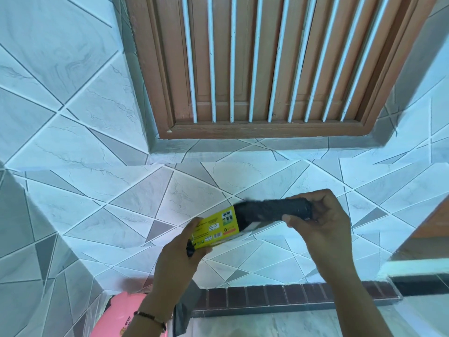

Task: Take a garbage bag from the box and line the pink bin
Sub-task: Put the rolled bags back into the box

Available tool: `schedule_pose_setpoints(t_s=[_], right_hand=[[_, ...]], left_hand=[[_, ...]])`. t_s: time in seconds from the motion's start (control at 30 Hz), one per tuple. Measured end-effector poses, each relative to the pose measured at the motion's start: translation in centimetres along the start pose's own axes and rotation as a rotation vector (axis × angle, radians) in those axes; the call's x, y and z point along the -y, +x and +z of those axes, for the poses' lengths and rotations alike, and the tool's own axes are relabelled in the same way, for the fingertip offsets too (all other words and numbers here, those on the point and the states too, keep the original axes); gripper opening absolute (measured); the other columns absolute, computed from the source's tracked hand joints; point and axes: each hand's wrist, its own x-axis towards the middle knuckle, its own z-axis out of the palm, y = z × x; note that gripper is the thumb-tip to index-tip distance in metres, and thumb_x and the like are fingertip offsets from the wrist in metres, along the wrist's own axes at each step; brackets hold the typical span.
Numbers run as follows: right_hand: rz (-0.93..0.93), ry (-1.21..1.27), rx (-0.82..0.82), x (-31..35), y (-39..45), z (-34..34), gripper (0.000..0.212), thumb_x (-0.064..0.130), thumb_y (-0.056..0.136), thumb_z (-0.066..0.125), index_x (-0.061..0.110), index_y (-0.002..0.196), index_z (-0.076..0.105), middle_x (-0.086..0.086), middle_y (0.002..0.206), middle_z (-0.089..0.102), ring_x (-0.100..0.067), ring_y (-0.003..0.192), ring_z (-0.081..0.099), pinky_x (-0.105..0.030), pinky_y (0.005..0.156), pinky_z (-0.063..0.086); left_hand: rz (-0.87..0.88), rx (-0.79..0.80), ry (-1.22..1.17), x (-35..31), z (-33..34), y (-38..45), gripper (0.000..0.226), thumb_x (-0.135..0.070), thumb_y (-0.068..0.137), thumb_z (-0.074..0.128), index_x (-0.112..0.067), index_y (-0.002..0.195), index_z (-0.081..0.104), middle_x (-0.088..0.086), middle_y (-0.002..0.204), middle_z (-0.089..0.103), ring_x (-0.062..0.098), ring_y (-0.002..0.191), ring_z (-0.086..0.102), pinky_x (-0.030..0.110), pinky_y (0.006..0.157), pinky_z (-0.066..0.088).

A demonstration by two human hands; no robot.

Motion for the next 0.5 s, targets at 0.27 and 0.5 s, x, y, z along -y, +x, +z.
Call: schedule_pose_setpoints(t_s=[0.27,0.5], right_hand=[[0.087,-0.149,0.213,-0.6,-0.7,0.6,0.042,-0.011,0.067,0.073,0.024,0.084,0.056,-0.003,0.085,0.07,-0.016,0.076,0.066,-0.026,0.068,0.054],[0.05,-0.073,0.024,-1.4,-1.7,2.4,0.043,-0.001,0.073,0.074,0.029,0.094,0.051,0.018,0.088,0.066,-0.009,0.08,0.067,-0.011,0.064,0.05]], left_hand=[[0.026,0.081,-0.042,0.4,0.0,0.1,0.059,-0.037,0.075,0.073,-0.057,0.119,0.041,-0.022,0.065,0.064,0.002,0.059,0.062,0.008,0.062,0.047],[-0.026,0.061,-0.21,0.3,0.3,-0.2,0.059,-0.025,0.073,0.077,-0.055,0.111,0.043,-0.033,0.068,0.064,-0.003,0.059,0.059,0.003,0.06,0.042]])
